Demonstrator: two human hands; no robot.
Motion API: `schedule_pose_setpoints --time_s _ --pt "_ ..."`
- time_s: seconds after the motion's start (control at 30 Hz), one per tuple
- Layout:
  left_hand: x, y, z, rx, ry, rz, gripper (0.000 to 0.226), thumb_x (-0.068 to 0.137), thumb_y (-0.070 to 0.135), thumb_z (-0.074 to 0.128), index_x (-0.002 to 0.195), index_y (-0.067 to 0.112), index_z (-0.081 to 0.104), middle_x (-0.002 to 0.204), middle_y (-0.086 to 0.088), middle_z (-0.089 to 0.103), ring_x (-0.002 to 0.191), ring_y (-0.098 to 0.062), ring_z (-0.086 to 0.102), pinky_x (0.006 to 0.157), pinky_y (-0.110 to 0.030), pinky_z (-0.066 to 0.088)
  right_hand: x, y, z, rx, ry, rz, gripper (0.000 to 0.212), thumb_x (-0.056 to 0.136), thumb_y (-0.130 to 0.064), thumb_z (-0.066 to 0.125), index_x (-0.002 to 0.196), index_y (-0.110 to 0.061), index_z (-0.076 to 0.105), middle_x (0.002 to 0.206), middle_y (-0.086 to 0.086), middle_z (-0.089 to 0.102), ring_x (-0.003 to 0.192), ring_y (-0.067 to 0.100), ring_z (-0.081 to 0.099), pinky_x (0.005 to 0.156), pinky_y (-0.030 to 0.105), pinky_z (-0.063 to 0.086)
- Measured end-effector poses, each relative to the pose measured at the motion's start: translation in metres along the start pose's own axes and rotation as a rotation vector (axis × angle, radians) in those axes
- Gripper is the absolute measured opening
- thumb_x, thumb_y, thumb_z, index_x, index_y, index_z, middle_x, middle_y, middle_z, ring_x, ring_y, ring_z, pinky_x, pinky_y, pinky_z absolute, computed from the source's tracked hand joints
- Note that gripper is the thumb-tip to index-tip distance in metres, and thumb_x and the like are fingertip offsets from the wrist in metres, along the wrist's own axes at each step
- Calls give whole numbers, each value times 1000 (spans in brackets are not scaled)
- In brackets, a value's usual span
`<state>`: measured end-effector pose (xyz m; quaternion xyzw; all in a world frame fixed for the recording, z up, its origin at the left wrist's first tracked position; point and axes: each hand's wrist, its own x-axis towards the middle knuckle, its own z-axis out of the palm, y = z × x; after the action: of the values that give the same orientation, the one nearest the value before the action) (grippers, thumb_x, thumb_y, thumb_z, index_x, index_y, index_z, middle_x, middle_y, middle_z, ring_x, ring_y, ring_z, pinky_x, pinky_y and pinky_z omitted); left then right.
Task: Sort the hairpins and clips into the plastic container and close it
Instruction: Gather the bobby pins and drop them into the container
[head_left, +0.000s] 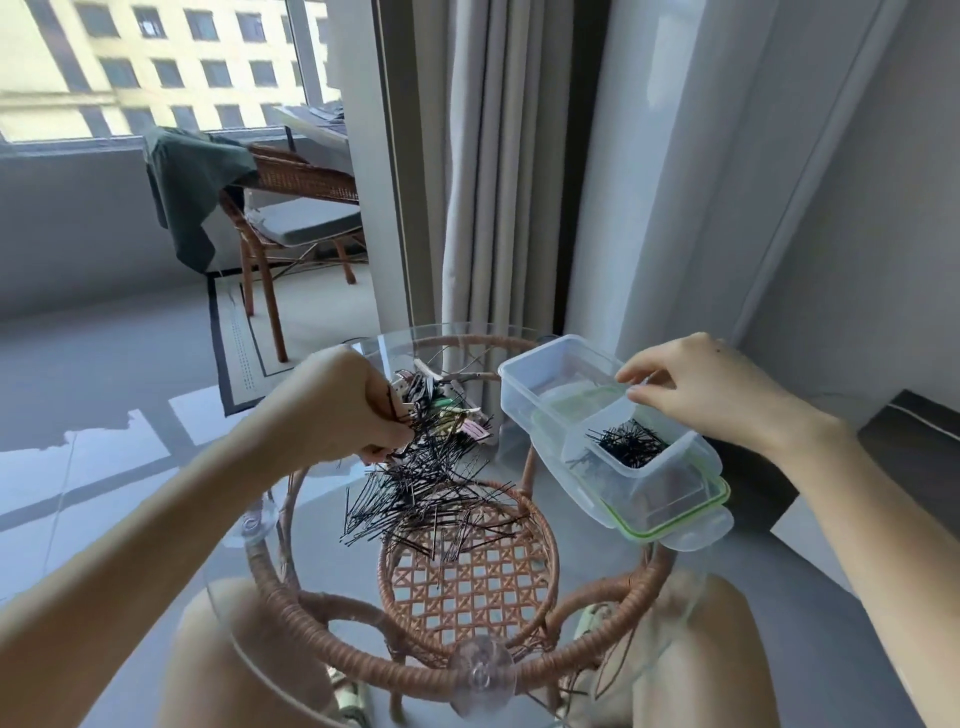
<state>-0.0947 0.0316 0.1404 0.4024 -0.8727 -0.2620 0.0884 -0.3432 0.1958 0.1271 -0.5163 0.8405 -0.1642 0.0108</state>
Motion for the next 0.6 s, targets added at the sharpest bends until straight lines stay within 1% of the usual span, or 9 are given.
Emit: schedule_pose_setpoints --time_s 0.07,0.13,0.17,0.2,0.3,0.4,0.43,0.53,0.6 --pt "1 19 -3 -35 -4 37 6 67 18 79 67 13 75 57 4 72 48 -4 65 56 -17 57 -5 3 -5 13 47 4 19 84 -23 65 102 -23 71 96 -2 73 92 15 66 87 34 51" --pt "4 40 -3 -67 -4 91 7 68 15 78 69 9 76 61 -4 74 62 -18 72 65 -30 60 -11 10 -9 39 97 5 17 83 -23 66 98 -23 73 94 -1 74 91 17 67 88 35 51" --pt "7 51 -1 -82 -4 122 7 68 14 78 70 7 76 63 -8 74 68 -25 72 67 -35 60 -14 13 -12 51 114 11 16 83 -23 65 97 -23 73 93 -1 74 90 17 67 87 36 52" --pt "10 62 2 -96 -4 151 8 69 14 77 71 7 76 64 -11 74 70 -29 71 66 -35 60 -17 17 -15 59 127 20 16 84 -22 65 97 -23 73 92 -2 74 89 17 67 87 37 52" --pt "23 95 21 -148 -40 228 9 69 13 77 71 4 75 68 -13 74 67 -27 72 70 -35 60 -26 28 -20 49 160 45 15 86 -20 61 94 -22 74 93 -2 75 87 19 66 85 38 52" --pt "40 121 51 -208 -98 247 11 69 10 76 72 -1 74 70 -16 73 58 -19 64 68 -33 58 -34 37 -22 18 146 92 16 87 -22 59 94 -23 73 96 -2 74 94 21 65 86 40 51" --pt "47 128 62 -233 -111 243 11 69 7 75 72 -3 73 71 -18 73 58 -19 64 70 -35 60 -36 39 -22 6 135 109 17 87 -23 58 95 -23 73 98 -2 74 97 21 64 87 39 51" --pt "69 141 95 -240 -140 219 12 70 3 71 76 -6 73 75 -20 73 64 -23 70 75 -39 59 -42 44 -19 -17 115 138 18 88 -25 57 99 -24 72 101 -3 73 100 21 63 89 36 49" --pt "83 144 119 -121 -131 226 12 70 2 68 77 -6 72 75 -18 74 70 -25 72 73 -37 60 -43 47 -15 -25 94 147 18 88 -26 57 100 -26 71 101 -4 73 100 21 63 89 35 49"
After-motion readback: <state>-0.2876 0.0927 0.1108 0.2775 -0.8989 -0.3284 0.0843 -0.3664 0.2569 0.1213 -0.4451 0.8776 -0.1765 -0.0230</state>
